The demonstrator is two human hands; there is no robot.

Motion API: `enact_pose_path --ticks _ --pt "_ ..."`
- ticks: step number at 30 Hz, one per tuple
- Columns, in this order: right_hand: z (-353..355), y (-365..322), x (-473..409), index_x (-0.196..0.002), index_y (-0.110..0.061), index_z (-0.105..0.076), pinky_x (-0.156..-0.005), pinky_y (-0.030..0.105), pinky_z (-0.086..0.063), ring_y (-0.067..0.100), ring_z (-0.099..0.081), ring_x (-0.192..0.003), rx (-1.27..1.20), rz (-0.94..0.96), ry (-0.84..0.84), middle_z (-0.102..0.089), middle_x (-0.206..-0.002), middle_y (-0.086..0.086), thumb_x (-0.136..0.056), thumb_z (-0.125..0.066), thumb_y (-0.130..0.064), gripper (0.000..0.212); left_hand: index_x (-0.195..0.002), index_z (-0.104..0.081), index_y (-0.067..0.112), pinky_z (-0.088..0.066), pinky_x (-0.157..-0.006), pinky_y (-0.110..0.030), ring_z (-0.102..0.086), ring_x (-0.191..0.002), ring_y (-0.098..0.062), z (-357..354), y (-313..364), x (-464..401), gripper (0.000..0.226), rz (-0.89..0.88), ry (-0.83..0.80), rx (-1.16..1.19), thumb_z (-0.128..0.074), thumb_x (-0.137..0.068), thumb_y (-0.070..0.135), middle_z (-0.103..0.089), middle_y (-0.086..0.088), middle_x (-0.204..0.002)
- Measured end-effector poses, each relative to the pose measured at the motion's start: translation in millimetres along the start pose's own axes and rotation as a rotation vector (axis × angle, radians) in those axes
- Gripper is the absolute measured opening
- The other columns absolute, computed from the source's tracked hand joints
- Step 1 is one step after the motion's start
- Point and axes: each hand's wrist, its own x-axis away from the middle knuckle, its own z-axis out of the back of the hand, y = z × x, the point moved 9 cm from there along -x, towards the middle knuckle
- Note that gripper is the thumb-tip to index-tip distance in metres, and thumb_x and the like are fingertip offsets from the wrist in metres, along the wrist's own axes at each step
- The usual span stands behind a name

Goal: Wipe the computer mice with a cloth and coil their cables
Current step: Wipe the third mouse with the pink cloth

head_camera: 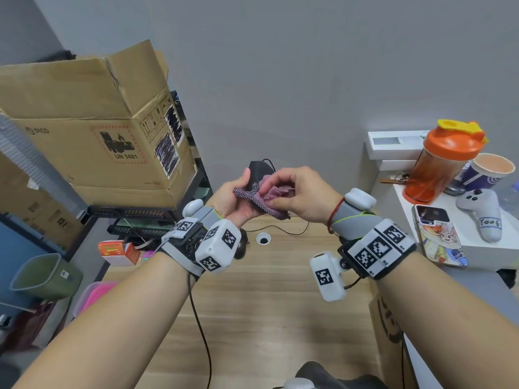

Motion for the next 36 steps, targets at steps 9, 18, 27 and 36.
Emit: enact_pose_path --ticks 9,18,27,36 --pt "20 3 0 -0.082 -0.039 -0.068 -0.093 0.035 -0.052 0.011 -0.067 -0.093 0.041 -0.005 0.211 -0.070 -0.100 -0.006 -0.079 -0.075 -0.010 0.029 -0.139 -0.048 -0.002 -0.051 -0.086 -0.057 -0.059 -0.118 -0.039 -4 5 2 0.049 -0.008 0.096 0.054 -0.043 -0.104 0.032 -0.055 -0.024 -0.139" --pt "14 -30 11 -0.097 -0.018 -0.077 -0.083 0.020 -0.045 0.011 -0.062 -0.093 0.231 0.162 0.300 -0.061 -0.094 -0.002 -0.083 -0.074 -0.014 0.015 -0.108 -0.064 -0.005 -0.058 -0.070 -0.051 -0.070 -0.096 -0.034 2 3 1 0.038 -0.011 0.193 0.083 -0.049 -0.102 0.030 -0.069 -0.022 -0.104" --pt "-50 -37 10 -0.105 -0.014 -0.069 -0.086 0.041 -0.043 0.027 -0.056 -0.094 0.496 0.195 0.007 -0.070 -0.093 0.007 -0.093 -0.052 -0.011 0.022 -0.074 -0.063 0.003 -0.054 -0.048 -0.023 -0.066 -0.050 -0.019 0 6 -2 0.042 0.004 0.205 0.053 -0.049 -0.103 0.031 -0.066 -0.008 -0.061" --pt "-31 -25 11 -0.095 -0.025 -0.071 -0.075 0.020 -0.050 -0.001 -0.064 -0.074 0.327 0.103 -0.150 -0.071 -0.079 -0.016 -0.083 -0.060 -0.007 0.024 -0.109 -0.061 0.001 -0.060 -0.069 -0.041 -0.067 -0.091 -0.031 28 14 5 0.038 -0.033 0.319 0.088 -0.058 -0.097 0.037 -0.064 -0.016 -0.101"
